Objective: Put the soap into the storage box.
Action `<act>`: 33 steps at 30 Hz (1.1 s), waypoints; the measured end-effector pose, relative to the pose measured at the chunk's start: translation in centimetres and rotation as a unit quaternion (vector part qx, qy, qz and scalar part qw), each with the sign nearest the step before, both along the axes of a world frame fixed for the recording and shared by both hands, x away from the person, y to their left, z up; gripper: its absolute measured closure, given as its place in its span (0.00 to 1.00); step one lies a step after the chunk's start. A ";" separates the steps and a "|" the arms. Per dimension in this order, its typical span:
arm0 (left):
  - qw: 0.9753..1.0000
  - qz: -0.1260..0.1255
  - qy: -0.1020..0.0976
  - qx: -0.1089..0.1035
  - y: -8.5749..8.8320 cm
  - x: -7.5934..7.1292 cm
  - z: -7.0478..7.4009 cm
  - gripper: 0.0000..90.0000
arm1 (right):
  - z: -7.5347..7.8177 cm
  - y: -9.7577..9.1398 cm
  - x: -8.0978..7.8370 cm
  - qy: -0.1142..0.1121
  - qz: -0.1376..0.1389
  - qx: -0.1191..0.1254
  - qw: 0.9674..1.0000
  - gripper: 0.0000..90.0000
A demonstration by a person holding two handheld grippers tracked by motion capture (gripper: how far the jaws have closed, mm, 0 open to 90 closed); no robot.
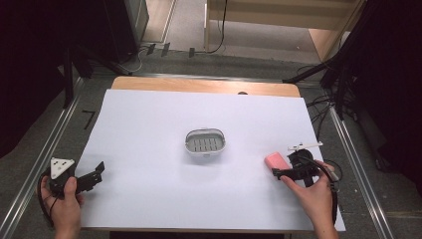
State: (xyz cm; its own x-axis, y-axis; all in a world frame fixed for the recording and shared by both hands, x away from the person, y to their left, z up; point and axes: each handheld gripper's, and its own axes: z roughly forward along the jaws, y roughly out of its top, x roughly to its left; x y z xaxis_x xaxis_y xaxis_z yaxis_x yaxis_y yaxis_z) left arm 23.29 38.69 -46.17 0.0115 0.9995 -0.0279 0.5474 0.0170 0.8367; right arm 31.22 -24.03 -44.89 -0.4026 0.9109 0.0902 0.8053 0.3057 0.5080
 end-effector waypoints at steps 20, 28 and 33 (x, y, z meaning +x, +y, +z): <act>1.000 0.000 0.000 -0.002 0.0 0.0 0.0 0.09 | -0.7 1.6 1.8 0.026 0.005 -0.021 0.999 0.40; 1.000 -0.001 0.004 0.000 0.0 0.1 0.0 0.09 | -0.9 1.9 2.0 0.024 0.006 -0.029 0.999 0.42; 1.000 0.000 0.004 0.001 0.0 0.1 0.0 0.09 | -0.7 1.8 2.1 0.014 0.014 -0.029 0.999 0.43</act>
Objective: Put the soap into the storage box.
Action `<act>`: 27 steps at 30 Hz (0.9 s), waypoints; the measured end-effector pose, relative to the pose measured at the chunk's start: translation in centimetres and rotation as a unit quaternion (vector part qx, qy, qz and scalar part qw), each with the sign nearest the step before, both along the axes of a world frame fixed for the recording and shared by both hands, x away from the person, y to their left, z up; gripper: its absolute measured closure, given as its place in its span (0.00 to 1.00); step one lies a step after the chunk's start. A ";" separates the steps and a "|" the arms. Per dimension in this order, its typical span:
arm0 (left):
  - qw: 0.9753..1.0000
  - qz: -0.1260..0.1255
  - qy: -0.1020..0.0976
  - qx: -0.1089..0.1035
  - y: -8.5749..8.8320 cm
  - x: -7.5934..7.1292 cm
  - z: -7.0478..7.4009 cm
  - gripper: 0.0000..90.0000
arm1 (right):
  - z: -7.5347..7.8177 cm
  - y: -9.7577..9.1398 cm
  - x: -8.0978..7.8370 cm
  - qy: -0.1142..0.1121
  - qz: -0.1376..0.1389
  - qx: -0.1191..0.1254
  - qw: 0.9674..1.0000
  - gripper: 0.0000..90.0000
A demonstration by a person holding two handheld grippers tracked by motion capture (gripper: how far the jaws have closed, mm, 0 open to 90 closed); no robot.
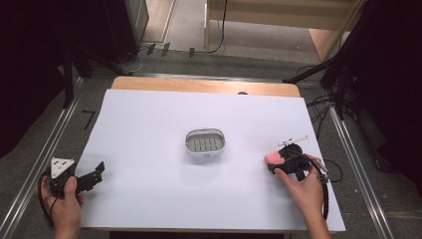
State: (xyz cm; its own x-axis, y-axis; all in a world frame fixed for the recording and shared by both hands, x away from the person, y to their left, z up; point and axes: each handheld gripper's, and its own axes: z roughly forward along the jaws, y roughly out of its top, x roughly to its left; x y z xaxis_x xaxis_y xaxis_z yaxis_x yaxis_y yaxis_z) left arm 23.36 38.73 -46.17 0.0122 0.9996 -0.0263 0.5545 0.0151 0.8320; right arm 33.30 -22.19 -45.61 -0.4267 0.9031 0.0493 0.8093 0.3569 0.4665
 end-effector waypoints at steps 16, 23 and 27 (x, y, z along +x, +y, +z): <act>1.000 0.000 0.000 0.000 0.0 0.0 0.0 0.09 | 1.7 0.4 0.8 -0.018 0.043 0.007 0.999 0.43; 1.000 0.000 0.001 0.000 0.0 0.0 0.0 0.09 | 2.1 1.6 1.4 -0.024 0.087 -0.003 0.996 0.43; 1.000 0.000 0.001 0.000 0.0 0.0 0.0 0.09 | 2.6 2.2 1.6 -0.030 0.102 -0.006 0.994 0.43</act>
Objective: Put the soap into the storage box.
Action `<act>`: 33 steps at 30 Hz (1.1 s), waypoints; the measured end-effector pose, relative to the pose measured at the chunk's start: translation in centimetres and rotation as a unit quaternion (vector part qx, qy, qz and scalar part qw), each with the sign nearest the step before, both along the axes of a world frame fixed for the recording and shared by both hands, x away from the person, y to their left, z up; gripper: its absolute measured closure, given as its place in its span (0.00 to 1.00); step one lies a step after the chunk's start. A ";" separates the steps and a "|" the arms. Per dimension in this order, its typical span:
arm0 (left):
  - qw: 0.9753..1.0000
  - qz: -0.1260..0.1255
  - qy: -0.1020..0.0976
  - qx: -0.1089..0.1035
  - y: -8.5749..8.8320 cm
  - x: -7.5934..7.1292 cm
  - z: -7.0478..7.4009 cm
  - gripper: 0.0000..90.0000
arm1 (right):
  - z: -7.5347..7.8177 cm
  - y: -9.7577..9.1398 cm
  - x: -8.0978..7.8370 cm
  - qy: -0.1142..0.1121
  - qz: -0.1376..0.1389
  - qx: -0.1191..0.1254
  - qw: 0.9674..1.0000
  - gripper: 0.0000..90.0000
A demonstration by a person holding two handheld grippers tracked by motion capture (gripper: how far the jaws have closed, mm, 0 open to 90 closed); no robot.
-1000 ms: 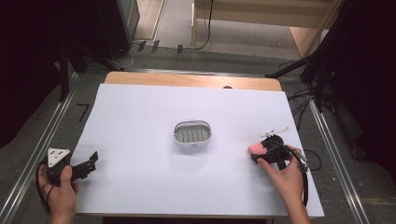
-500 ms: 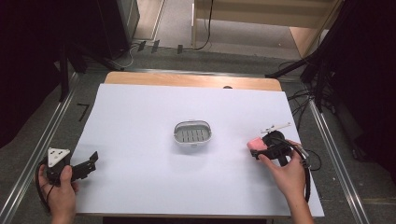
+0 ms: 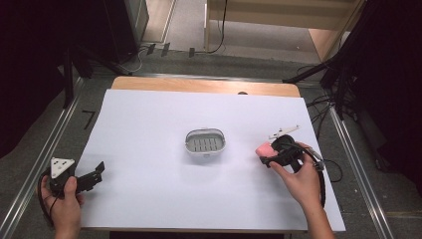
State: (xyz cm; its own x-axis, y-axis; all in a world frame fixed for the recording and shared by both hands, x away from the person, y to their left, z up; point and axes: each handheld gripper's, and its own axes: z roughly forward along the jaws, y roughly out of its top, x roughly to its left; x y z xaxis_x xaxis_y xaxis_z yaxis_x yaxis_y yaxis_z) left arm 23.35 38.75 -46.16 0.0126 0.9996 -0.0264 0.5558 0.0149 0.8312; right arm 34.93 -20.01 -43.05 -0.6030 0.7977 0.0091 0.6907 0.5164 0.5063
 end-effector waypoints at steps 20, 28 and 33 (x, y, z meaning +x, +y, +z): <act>1.000 0.000 -0.002 -0.001 0.0 0.0 0.0 0.09 | 1.3 4.0 1.2 -0.017 0.090 -0.001 0.996 0.43; 1.000 0.000 -0.002 -0.002 0.0 0.0 0.0 0.09 | 1.5 5.2 1.5 -0.019 0.114 0.003 0.993 0.43; 1.000 0.000 -0.002 -0.002 0.0 0.0 0.0 0.09 | 2.0 6.0 1.6 -0.025 0.132 0.017 0.991 0.43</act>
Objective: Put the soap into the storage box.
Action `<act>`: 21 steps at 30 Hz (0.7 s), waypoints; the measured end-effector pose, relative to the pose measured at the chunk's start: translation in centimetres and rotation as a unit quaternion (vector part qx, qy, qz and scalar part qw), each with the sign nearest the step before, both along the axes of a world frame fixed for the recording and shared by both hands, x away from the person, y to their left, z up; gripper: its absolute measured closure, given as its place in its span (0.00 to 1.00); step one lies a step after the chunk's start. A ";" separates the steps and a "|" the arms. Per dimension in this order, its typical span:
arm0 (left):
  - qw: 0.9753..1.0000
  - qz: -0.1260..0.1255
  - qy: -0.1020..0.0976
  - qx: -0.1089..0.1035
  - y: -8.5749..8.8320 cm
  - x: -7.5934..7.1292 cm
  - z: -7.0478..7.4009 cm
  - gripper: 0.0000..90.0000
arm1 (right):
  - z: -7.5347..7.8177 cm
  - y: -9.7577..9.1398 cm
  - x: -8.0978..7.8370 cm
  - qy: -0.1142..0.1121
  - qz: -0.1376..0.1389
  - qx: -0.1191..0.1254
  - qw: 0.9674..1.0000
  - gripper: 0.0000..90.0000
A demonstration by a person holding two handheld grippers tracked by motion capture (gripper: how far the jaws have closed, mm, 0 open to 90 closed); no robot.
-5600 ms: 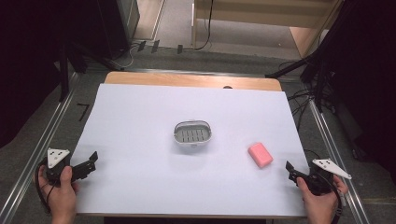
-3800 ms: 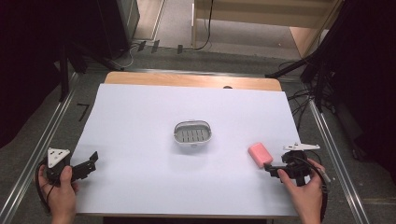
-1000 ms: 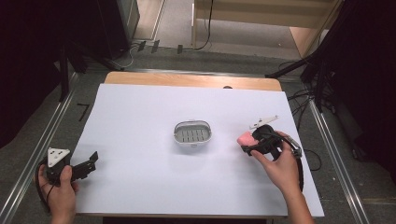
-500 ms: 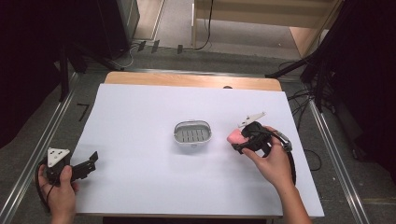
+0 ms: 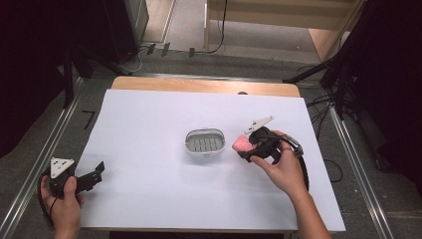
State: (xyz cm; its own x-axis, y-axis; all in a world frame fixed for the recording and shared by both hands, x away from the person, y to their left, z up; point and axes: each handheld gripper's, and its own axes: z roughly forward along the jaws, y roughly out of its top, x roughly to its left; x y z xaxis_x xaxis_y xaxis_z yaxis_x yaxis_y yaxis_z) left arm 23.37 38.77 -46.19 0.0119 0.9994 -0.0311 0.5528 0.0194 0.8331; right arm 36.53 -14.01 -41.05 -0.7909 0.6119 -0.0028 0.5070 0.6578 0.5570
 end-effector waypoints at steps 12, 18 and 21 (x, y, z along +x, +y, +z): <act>1.000 0.000 0.000 0.000 0.0 0.0 0.0 0.09 | 1.2 1.8 0.3 -0.016 0.035 0.001 0.999 0.43; 1.000 0.000 0.000 -0.001 0.0 0.0 0.0 0.09 | 1.4 2.6 0.4 -0.026 0.053 -0.003 0.998 0.43; 1.000 0.000 -0.001 -0.002 0.0 0.0 0.0 0.09 | 1.7 3.2 0.5 -0.032 0.066 -0.003 0.997 0.43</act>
